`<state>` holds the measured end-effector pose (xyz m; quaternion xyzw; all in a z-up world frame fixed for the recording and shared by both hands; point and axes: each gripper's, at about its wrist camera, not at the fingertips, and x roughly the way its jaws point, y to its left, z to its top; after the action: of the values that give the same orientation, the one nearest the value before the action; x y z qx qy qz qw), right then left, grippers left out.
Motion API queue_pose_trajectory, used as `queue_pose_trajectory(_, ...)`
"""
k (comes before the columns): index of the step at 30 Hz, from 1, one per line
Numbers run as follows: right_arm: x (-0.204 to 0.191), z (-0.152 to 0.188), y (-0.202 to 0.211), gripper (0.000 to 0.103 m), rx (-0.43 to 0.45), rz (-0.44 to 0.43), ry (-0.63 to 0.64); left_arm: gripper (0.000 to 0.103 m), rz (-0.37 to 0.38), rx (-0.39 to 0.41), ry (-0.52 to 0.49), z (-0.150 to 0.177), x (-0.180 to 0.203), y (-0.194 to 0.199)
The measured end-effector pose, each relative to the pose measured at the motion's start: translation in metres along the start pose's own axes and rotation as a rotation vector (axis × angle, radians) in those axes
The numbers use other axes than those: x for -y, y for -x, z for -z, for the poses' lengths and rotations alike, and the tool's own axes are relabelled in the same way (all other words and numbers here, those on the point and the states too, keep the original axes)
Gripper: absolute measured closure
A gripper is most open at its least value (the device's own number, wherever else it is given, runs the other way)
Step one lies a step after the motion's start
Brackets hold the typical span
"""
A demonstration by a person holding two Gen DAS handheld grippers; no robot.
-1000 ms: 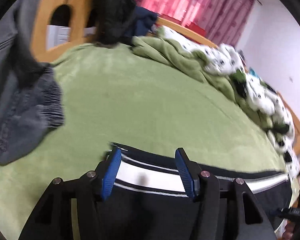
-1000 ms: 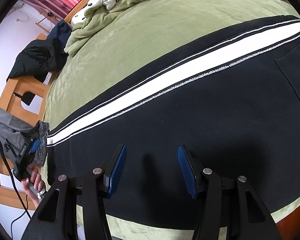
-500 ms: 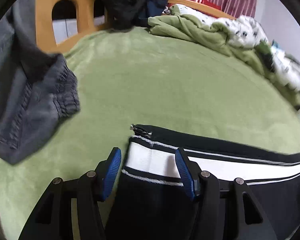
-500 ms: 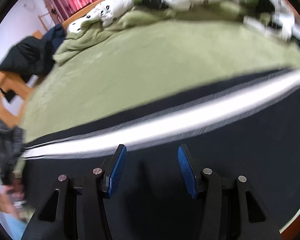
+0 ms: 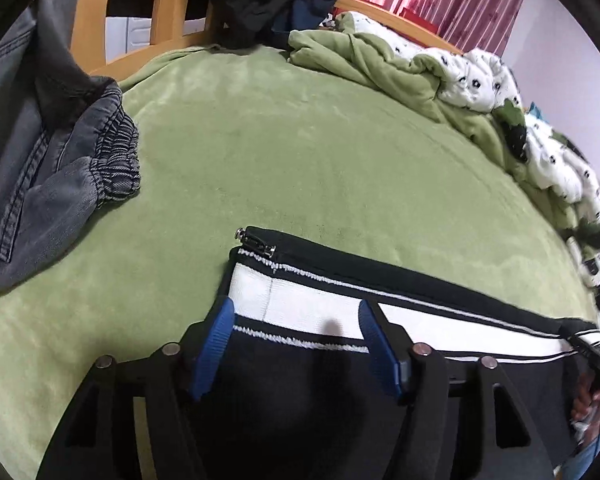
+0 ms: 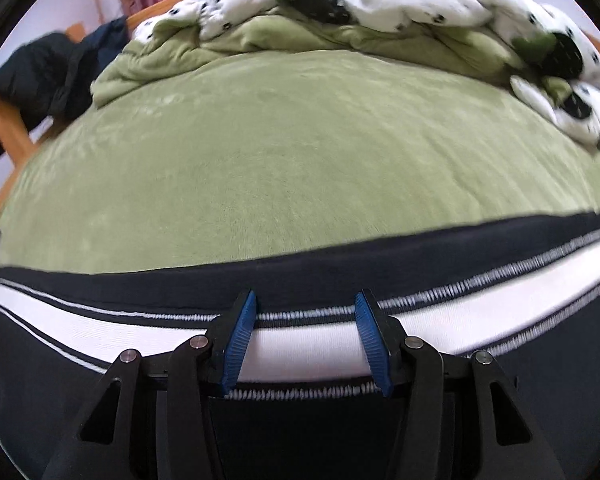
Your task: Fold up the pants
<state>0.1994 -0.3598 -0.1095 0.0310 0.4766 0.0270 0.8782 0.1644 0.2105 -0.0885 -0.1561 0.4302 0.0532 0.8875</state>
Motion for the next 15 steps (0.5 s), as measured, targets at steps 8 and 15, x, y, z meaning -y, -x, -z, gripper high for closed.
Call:
queue_pose_trajectory(8,0.004,-0.016,-0.008,0.053,-0.009,-0.03,0.072,0.04,0.024,-0.042,0.138,0.0,-0.017,0.0)
queue_pose_trajectory(15,0.025,-0.012,0.004,0.053,0.012,0.022,0.049,0.04,0.063,-0.001,0.065,0.021,-0.004,0.033)
